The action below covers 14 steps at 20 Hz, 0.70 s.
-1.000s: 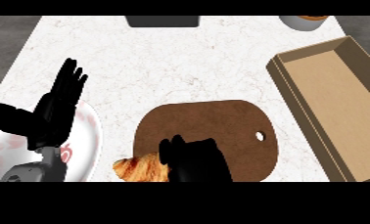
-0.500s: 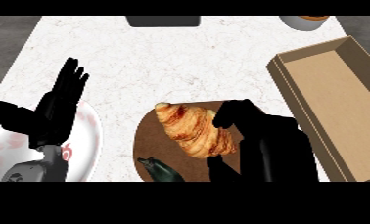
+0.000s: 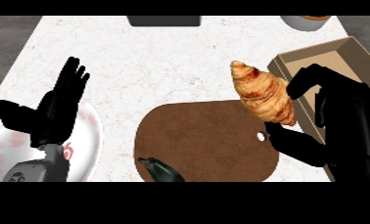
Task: Pick the croissant from the cutting board and place it in the cardboard box
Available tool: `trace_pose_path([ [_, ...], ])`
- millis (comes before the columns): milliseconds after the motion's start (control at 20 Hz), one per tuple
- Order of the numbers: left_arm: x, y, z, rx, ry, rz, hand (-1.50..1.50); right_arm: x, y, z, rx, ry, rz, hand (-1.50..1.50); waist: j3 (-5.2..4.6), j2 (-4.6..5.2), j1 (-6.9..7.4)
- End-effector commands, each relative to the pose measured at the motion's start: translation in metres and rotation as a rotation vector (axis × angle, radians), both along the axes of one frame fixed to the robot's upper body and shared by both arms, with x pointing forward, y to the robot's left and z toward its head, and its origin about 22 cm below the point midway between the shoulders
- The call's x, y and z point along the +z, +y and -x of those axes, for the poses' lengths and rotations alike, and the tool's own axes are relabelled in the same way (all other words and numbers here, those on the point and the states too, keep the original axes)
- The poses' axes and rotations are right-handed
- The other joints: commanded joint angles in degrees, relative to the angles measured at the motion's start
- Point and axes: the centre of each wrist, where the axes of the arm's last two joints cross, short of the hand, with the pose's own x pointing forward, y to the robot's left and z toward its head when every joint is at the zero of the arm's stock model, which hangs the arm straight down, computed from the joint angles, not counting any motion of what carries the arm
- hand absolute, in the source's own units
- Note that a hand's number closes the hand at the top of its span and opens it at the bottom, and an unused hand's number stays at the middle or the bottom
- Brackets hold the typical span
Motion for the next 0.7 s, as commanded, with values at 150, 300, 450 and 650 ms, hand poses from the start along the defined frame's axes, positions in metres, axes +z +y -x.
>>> trace_pose_path([
  [150,0.002,0.002,-0.001,0.003,-0.012,-0.006,0.0,-0.012,-0.075,-0.053,-0.157,0.001,0.112,1.5,0.03,0.26,0.4],
  [300,0.004,-0.01,0.004,0.009,-0.009,0.003,0.0,-0.029,-0.089,-0.058,-0.154,0.019,0.157,1.5,0.02,0.06,0.17],
  [450,0.01,0.012,-0.006,-0.012,-0.019,0.01,0.0,-0.051,-0.11,-0.086,-0.162,0.027,0.185,1.5,0.01,0.19,0.37],
  [650,0.001,-0.016,0.008,-0.018,-0.002,-0.006,0.0,-0.068,-0.115,-0.095,-0.157,0.118,0.228,1.5,-0.01,0.04,0.35],
])
